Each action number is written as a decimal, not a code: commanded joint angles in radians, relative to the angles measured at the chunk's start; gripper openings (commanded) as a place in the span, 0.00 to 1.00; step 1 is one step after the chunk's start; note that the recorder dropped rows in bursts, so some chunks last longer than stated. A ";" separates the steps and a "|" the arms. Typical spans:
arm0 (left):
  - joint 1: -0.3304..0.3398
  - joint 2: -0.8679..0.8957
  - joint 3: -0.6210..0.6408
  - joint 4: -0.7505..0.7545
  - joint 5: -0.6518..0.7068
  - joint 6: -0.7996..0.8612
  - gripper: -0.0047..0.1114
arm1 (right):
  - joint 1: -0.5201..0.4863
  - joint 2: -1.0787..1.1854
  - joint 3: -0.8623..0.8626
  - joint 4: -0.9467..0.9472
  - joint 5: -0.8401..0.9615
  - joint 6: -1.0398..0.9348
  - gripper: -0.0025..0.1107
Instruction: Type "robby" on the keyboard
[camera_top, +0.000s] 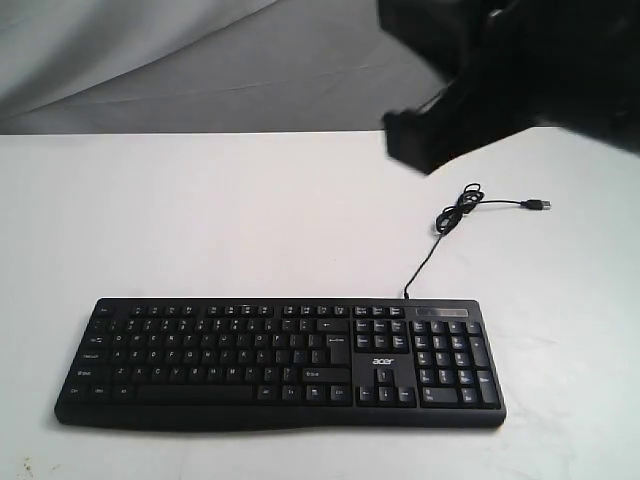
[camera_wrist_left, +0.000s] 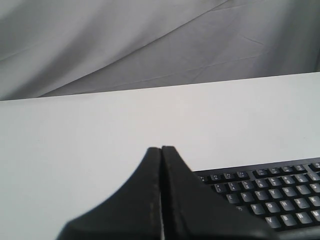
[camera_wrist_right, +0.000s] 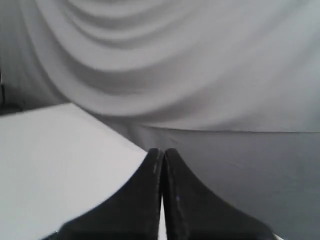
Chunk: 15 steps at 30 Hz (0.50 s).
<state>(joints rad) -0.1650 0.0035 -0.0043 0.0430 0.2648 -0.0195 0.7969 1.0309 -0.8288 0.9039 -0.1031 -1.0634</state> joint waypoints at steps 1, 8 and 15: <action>-0.006 -0.003 0.004 0.005 -0.005 -0.003 0.04 | -0.007 -0.129 0.012 0.135 -0.026 0.003 0.02; -0.006 -0.003 0.004 0.005 -0.005 -0.003 0.04 | -0.007 -0.334 0.012 0.139 -0.081 0.001 0.02; -0.006 -0.003 0.004 0.005 -0.005 -0.003 0.04 | -0.014 -0.486 0.107 0.057 -0.082 -0.032 0.02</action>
<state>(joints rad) -0.1650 0.0035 -0.0043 0.0430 0.2648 -0.0195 0.8096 0.5804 -0.7758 0.9866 -0.1739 -1.0825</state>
